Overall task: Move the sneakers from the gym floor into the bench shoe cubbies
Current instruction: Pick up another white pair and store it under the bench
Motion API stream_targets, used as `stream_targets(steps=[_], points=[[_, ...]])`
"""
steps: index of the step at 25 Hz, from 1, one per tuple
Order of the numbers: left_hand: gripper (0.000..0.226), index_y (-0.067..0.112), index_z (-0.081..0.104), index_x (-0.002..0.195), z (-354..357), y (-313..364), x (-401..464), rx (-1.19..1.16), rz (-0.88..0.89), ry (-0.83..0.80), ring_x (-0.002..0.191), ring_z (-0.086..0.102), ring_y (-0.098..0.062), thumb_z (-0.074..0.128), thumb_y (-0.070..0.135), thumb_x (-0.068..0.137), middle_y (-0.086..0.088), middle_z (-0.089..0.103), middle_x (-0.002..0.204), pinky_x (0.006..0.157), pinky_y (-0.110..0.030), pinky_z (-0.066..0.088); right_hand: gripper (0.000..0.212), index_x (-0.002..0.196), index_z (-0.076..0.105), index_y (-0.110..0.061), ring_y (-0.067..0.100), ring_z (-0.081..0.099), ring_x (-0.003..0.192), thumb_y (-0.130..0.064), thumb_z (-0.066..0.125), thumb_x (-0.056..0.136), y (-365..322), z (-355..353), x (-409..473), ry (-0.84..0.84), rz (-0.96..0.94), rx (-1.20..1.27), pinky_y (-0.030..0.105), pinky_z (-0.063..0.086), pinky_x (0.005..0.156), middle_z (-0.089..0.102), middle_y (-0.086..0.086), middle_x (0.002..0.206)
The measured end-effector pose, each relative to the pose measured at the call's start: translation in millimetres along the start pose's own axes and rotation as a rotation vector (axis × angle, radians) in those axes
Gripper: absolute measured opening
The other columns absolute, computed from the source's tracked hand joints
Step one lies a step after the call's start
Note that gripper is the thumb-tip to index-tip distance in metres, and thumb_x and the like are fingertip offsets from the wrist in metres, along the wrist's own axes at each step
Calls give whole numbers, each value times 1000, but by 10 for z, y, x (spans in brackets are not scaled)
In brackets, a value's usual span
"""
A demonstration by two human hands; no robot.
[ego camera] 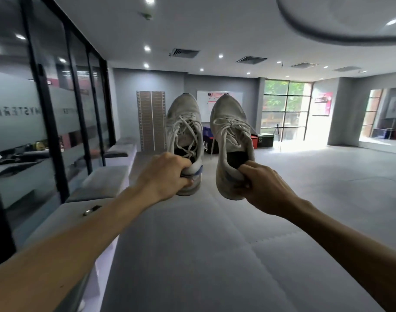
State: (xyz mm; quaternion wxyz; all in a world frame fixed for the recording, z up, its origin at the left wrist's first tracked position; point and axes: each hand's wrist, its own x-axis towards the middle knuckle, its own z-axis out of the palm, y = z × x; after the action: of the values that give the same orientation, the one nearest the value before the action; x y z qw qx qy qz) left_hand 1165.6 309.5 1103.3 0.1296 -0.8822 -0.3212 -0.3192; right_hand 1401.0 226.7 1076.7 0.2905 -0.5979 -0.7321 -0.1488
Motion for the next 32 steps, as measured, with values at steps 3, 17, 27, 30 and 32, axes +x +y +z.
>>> stream_targets(steps=[3, 17, 27, 30, 32], points=[[48, 27, 32, 52, 558, -32, 649, -16, 17, -3, 59, 44, -18, 75, 34, 73, 7, 44, 58, 52, -28, 25, 29, 72, 43, -26, 15, 46, 59, -15, 69, 79, 661, 82, 321, 19, 24, -4, 25, 35, 53, 48, -5, 77], [38, 24, 41, 61, 2634, 76, 3284, -39, 27, -16, 68, 55, -25, 74, 39, 75, 5, 50, 64, 58, -30, 31, 30, 75, 44, -24, 10, 42, 57, -13, 71, 79, 3653, 432, 1657, 49, 31, -58, 20, 30, 51, 46, -6, 76], [44, 28, 36, 54, 4060, -200, 4970, -8, -78, -47, 65, 50, -23, 74, 37, 74, 6, 49, 64, 62, -32, 42, 24, 77, 49, -23, 18, 47, 62, -16, 72, 78, 5664, 1045, 2938, 22, -39, -29, 22, 33, 53, 49, -5, 79], [46, 27, 34, 53, 4501, -496, 5443, 20, -101, -30, 64, 48, -23, 75, 36, 74, 5, 46, 62, 60, -31, 36, 20, 78, 52, -21, 18, 49, 64, -17, 72, 78, 6157, 1406, 3424, 20, -59, -9, 24, 37, 54, 52, -4, 81], [44, 27, 35, 55, 4749, -718, 5730, 42, -113, -27, 66, 51, -25, 75, 36, 73, 4, 47, 63, 62, -33, 41, 18, 79, 54, -19, 19, 50, 66, -18, 72, 78, 6430, 1632, 3767, 31, -65, 1, 31, 44, 56, 54, -3, 82]])
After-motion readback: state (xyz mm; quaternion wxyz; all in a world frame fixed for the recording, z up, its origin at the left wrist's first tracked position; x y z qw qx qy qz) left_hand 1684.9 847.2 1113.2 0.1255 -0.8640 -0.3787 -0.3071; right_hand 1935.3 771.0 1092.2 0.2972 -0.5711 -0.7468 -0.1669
